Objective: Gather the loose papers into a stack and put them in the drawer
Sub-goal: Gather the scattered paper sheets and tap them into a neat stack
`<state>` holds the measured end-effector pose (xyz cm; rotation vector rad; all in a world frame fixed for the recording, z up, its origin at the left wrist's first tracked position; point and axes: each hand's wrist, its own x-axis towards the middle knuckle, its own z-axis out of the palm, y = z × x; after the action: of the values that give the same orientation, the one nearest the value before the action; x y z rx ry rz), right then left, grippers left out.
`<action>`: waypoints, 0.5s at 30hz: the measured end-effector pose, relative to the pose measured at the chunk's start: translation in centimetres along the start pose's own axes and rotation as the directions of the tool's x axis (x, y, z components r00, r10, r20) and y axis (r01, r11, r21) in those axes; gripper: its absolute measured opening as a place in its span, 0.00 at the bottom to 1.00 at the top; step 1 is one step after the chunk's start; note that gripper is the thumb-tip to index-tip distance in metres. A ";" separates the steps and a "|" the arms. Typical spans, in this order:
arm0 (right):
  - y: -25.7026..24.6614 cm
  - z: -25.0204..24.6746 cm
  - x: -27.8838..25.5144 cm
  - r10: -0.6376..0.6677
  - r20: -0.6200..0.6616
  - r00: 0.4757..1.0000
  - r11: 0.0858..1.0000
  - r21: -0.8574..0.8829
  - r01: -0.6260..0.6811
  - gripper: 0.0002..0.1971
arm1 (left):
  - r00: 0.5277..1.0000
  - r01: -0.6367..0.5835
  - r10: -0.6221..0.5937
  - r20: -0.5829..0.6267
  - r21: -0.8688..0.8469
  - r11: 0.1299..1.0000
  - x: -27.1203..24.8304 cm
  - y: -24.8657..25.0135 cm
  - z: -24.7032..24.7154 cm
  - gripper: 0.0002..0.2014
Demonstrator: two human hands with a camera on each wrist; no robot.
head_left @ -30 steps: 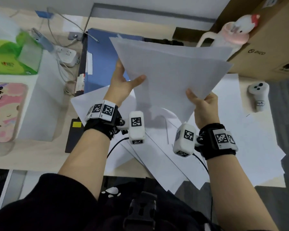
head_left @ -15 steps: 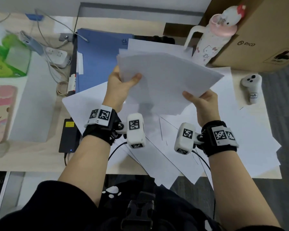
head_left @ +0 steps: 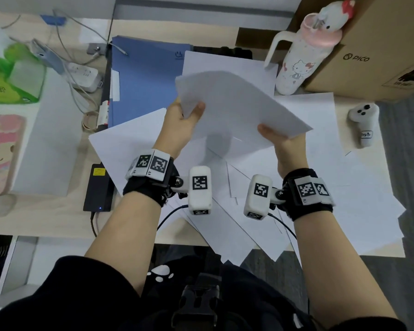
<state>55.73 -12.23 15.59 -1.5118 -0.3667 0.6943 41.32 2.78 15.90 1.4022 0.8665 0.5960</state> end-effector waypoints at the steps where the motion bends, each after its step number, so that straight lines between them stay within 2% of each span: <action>1: -0.4 0.2 0.2 -0.019 -0.024 1.000 1.000 0.024 0.020 0.14 | 1.000 -0.026 0.026 -0.008 0.009 1.000 0.1 0.5 0.2 0.13; 4: -1.5 0.2 0.9 -0.052 -0.071 0.996 0.996 0.065 0.057 0.08 | 0.993 -0.105 0.103 -0.060 -0.023 0.994 0.7 1.8 -0.1 0.09; 6: -1.4 -0.2 1.0 -0.043 -0.056 0.998 0.997 0.065 0.046 0.07 | 0.992 -0.110 0.106 -0.070 -0.044 0.993 0.9 1.5 -0.4 0.09; 10: 0.5 -0.3 0.2 0.068 0.022 0.997 0.997 -0.027 -0.067 0.15 | 0.999 0.048 -0.048 0.015 0.031 0.998 0.0 -2.0 -0.1 0.08; 11: 0.9 -0.2 -0.1 0.076 0.040 0.996 0.996 -0.049 -0.074 0.17 | 0.999 0.049 -0.051 0.020 0.049 0.998 -0.2 -2.6 0.2 0.08; 14: 1.2 0.0 0.1 0.045 0.013 0.999 0.997 -0.055 -0.045 0.18 | 0.996 0.014 -0.008 -0.089 0.061 0.998 -0.5 -2.9 0.7 0.03; 15: 1.1 -0.1 0.3 0.035 -0.008 0.999 0.998 -0.047 -0.035 0.17 | 0.992 0.000 0.009 -0.130 0.071 0.997 -0.4 -2.7 0.8 0.04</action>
<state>55.75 -12.20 14.48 -1.5684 -0.3538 0.7119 41.36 1.70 13.25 1.4420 0.9969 0.6710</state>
